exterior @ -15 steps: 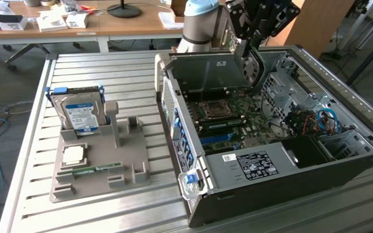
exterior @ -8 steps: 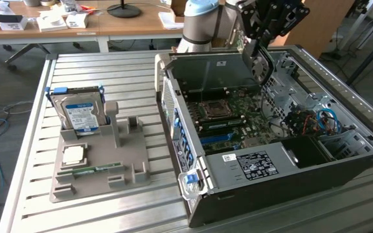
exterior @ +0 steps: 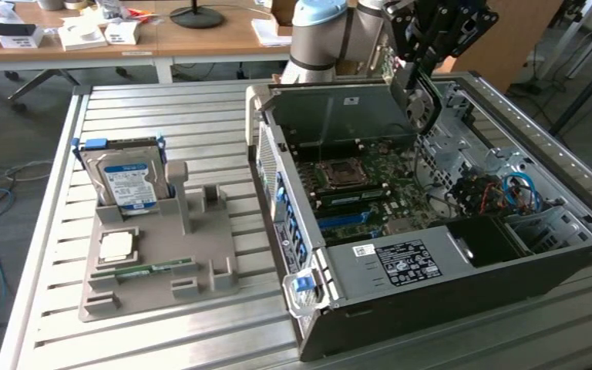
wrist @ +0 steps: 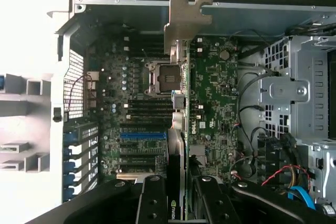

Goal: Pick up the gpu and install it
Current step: 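Pick up the gpu and move the gpu toward the slot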

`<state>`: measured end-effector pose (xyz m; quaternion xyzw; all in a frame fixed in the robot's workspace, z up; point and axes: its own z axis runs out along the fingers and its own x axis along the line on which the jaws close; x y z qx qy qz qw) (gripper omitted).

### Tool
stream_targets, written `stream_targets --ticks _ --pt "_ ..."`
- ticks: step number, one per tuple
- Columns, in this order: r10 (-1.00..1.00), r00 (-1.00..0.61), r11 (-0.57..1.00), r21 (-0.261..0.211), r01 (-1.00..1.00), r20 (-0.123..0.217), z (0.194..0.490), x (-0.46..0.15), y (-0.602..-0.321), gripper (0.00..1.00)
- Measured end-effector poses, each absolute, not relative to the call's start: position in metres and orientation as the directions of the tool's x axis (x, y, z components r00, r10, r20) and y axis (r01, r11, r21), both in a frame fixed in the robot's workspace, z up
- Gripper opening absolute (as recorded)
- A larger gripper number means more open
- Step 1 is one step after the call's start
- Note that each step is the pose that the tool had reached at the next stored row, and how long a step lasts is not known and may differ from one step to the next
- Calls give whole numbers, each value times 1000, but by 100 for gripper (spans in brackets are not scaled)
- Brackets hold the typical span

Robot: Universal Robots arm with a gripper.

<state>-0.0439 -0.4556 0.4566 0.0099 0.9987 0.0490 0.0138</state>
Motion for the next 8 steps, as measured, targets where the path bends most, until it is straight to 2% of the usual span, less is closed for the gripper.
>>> stream_targets --ticks 8 --pt "21 -999 995 98 18 -27 443 -44 -456 26"
